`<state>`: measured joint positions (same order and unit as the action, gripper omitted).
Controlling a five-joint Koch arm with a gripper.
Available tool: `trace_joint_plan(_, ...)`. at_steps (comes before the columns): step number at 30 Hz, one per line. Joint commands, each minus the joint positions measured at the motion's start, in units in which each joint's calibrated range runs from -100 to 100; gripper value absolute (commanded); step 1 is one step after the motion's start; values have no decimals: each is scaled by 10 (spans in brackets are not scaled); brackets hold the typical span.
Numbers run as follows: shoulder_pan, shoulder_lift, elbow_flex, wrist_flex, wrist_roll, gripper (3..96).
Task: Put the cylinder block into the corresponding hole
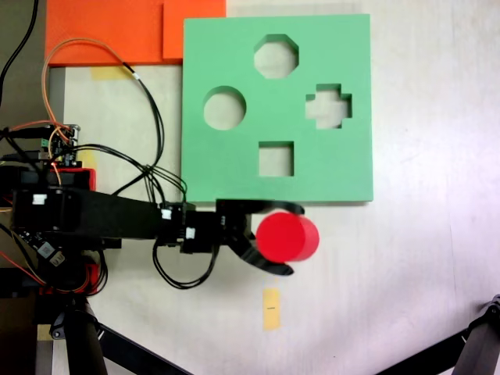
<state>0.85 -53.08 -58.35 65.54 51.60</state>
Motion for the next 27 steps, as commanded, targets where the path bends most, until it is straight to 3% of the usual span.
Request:
trace_joint_plan(1, 55, -92, 41, -50, 0, 372)
trace_joint_plan(12, 189, -96, -32, -92, -19, 393)
trace_joint_plan(27, 259, -31, -146, -53, -27, 400)
